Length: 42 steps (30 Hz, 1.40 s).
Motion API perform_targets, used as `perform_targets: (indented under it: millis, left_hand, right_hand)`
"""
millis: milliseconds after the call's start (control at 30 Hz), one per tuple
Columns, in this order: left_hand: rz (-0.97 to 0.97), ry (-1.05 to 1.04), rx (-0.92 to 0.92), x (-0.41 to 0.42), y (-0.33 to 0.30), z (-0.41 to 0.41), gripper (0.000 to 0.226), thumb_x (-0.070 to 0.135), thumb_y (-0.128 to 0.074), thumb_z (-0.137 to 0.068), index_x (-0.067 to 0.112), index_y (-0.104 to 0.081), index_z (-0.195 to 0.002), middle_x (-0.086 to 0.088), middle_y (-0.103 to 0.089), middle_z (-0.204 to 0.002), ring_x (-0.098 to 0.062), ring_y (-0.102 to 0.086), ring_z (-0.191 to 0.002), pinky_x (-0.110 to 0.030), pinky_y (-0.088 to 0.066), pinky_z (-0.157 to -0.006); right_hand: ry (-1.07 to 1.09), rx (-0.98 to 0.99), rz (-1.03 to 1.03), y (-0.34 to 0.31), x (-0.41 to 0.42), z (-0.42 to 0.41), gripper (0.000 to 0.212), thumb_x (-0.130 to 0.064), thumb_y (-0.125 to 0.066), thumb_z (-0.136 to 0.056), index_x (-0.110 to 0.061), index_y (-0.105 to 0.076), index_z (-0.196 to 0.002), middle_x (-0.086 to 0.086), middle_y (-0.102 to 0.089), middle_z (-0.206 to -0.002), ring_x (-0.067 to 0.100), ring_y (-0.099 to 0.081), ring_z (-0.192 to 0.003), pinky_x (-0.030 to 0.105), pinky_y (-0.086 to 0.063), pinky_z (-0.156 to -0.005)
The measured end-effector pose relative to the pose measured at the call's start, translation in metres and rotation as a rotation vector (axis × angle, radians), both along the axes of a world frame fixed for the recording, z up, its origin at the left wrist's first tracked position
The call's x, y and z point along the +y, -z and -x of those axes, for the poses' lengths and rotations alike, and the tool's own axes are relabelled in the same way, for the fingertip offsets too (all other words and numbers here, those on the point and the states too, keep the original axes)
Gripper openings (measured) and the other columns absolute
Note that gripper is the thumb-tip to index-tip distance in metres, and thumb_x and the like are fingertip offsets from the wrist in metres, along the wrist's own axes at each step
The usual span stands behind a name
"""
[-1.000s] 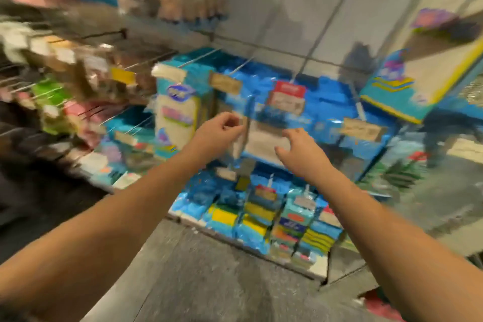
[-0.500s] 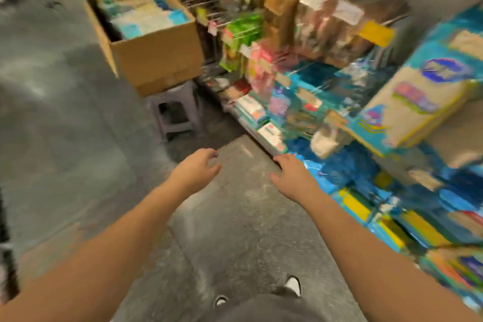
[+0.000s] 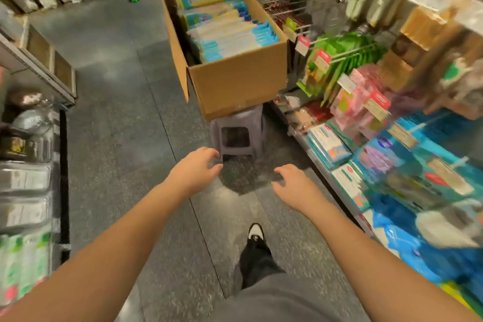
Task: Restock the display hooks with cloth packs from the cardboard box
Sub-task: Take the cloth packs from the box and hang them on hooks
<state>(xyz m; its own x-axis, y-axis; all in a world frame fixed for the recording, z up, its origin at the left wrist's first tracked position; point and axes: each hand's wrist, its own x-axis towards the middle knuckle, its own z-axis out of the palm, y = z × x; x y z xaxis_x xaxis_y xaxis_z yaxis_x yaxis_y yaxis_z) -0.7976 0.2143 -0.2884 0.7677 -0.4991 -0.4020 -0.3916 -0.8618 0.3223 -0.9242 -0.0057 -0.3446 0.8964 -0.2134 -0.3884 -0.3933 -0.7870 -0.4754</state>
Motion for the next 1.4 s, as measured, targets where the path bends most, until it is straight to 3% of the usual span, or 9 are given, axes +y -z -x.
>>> perform_targets:
  millis: [433, 700, 900, 1000, 1100, 1267, 1400]
  left_hand:
    - [0.079, -0.101, -0.075, -0.004, -0.066, -0.352, 0.041, 0.037, -0.049, -0.104, 0.016, -0.054, -0.139, -0.004, -0.053, -0.143, -0.022, -0.053, -0.128, -0.034, -0.042, -0.104]
    - [0.185, -0.029, -0.123, 0.017, -0.048, -0.593, 0.04, 0.036, -0.054, -0.1, 0.017, -0.058, -0.136, -0.005, -0.057, -0.139, -0.022, -0.054, -0.127, -0.032, -0.042, -0.104]
    - [0.143, 0.101, -0.096, 0.017, -0.065, -0.749, 0.04, 0.029, -0.053, -0.1, 0.014, -0.056, -0.137, -0.008, -0.057, -0.139, -0.026, -0.054, -0.127, -0.033, -0.042, -0.101]
    - [0.146, 0.146, -0.103, -0.002, -0.072, -0.812, 0.038, 0.03, -0.054, -0.101, 0.014, -0.055, -0.135, -0.009, -0.056, -0.133, -0.027, -0.054, -0.121, -0.035, -0.042, -0.096]
    - [0.153, 0.197, -0.12, -0.033, -0.07, -0.867, 0.04, 0.032, -0.056, -0.098, 0.015, -0.056, -0.134, -0.01, -0.053, -0.132, -0.03, -0.051, -0.124, -0.041, -0.045, -0.101]
    - [0.072, 0.285, -0.169, -0.104, -0.066, -0.942, 0.061, 0.042, -0.059, -0.096, 0.015, -0.04, -0.147, -0.011, -0.039, -0.147, -0.034, -0.035, -0.137, -0.047, -0.036, -0.111]
    - [0.093, 0.301, -0.221, -0.162, -0.055, -0.996, 0.077, 0.058, -0.064, -0.087, 0.015, -0.039, -0.146, -0.011, -0.041, -0.142, -0.035, -0.043, -0.132, -0.047, -0.042, -0.105]
  right_hand:
    - [-0.032, -0.116, -0.009, -0.053, -0.032, -0.368, 0.046, -0.032, -0.053, -0.098, -0.015, -0.05, -0.14, 0.003, -0.047, -0.142, 0.021, -0.046, -0.131, 0.034, -0.036, -0.11]
    - [0.205, -0.18, -0.035, -0.031, 0.005, -0.589, 0.041, -0.019, -0.062, -0.094, -0.004, -0.057, -0.132, 0.016, -0.055, -0.135, 0.028, -0.05, -0.128, 0.03, -0.032, -0.107]
    - [0.368, -0.138, -0.118, -0.029, 0.036, -0.72, 0.046, -0.028, -0.058, -0.097, -0.011, -0.051, -0.139, 0.011, -0.049, -0.143, 0.025, -0.047, -0.131, 0.035, -0.036, -0.108]
    - [0.436, -0.134, -0.152, -0.032, 0.035, -0.765, 0.049, -0.034, -0.052, -0.099, -0.015, -0.045, -0.144, 0.003, -0.042, -0.148, 0.021, -0.045, -0.132, 0.034, -0.038, -0.105]
    - [0.498, -0.121, -0.173, -0.031, 0.022, -0.811, 0.049, -0.035, -0.05, -0.1, -0.017, -0.044, -0.145, 0.003, -0.042, -0.149, 0.021, -0.046, -0.132, 0.035, -0.039, -0.104]
    - [0.606, -0.18, -0.26, -0.02, -0.011, -0.897, 0.05, -0.032, -0.05, -0.1, -0.014, -0.042, -0.147, 0.005, -0.043, -0.151, 0.021, -0.044, -0.134, 0.036, -0.036, -0.109]
    - [0.69, -0.203, -0.322, -0.008, -0.036, -0.968, 0.051, -0.029, -0.051, -0.101, -0.013, -0.039, -0.148, 0.005, -0.042, -0.15, 0.023, -0.046, -0.132, 0.035, -0.039, -0.104]
